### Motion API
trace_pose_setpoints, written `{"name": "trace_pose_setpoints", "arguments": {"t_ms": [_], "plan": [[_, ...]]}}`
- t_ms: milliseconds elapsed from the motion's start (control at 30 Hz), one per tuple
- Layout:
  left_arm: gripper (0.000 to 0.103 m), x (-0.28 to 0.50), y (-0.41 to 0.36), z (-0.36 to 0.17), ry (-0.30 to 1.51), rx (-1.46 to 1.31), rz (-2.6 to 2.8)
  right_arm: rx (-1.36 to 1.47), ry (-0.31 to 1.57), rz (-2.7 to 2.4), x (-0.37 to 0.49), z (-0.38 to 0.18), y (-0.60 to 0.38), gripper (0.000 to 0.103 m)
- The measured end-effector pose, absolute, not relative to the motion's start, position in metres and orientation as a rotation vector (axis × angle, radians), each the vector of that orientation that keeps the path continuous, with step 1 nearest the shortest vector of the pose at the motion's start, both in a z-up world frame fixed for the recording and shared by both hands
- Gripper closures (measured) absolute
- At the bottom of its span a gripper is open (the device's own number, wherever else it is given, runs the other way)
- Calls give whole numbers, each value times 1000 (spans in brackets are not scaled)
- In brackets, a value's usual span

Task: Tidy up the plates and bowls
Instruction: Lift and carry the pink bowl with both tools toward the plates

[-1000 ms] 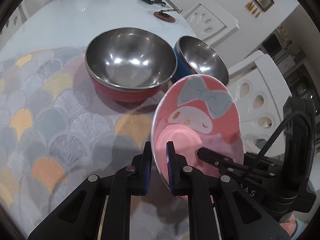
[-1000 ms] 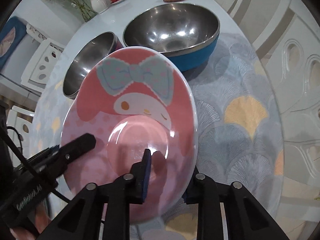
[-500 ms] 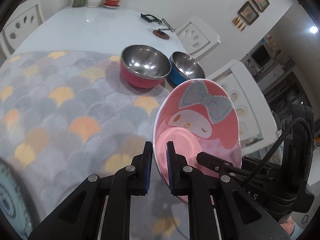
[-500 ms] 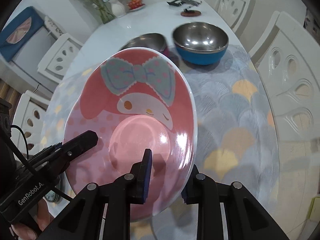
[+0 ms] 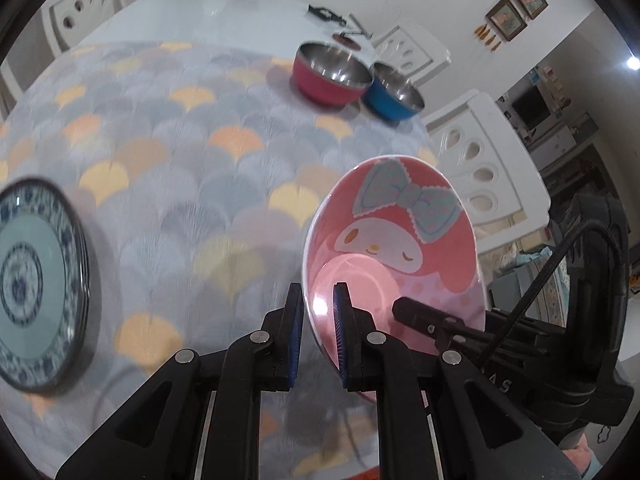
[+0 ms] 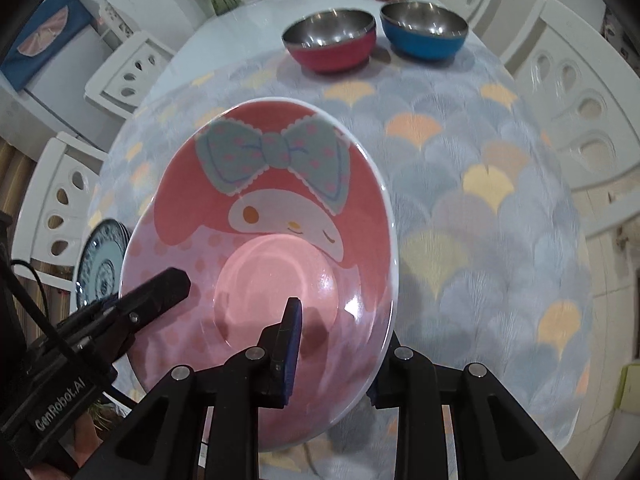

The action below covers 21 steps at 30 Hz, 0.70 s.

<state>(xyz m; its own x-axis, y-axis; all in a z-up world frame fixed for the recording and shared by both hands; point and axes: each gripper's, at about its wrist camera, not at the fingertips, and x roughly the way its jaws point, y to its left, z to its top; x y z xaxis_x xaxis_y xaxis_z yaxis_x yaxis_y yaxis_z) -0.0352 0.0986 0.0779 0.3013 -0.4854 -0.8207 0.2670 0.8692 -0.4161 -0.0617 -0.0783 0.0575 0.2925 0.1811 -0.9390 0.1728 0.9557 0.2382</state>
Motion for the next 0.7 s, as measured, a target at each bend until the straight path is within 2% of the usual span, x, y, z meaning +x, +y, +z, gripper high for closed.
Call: {"name": "trace_pose_setpoints", "arguments": {"t_ms": [500, 700], "plan": [[91, -44, 100, 45, 1213, -180, -478, 338, 1319, -28, -71, 21, -74, 76], [91, -44, 109, 50, 1186, -197, -464, 352, 1315, -24, -73, 21, -75, 76]]}}
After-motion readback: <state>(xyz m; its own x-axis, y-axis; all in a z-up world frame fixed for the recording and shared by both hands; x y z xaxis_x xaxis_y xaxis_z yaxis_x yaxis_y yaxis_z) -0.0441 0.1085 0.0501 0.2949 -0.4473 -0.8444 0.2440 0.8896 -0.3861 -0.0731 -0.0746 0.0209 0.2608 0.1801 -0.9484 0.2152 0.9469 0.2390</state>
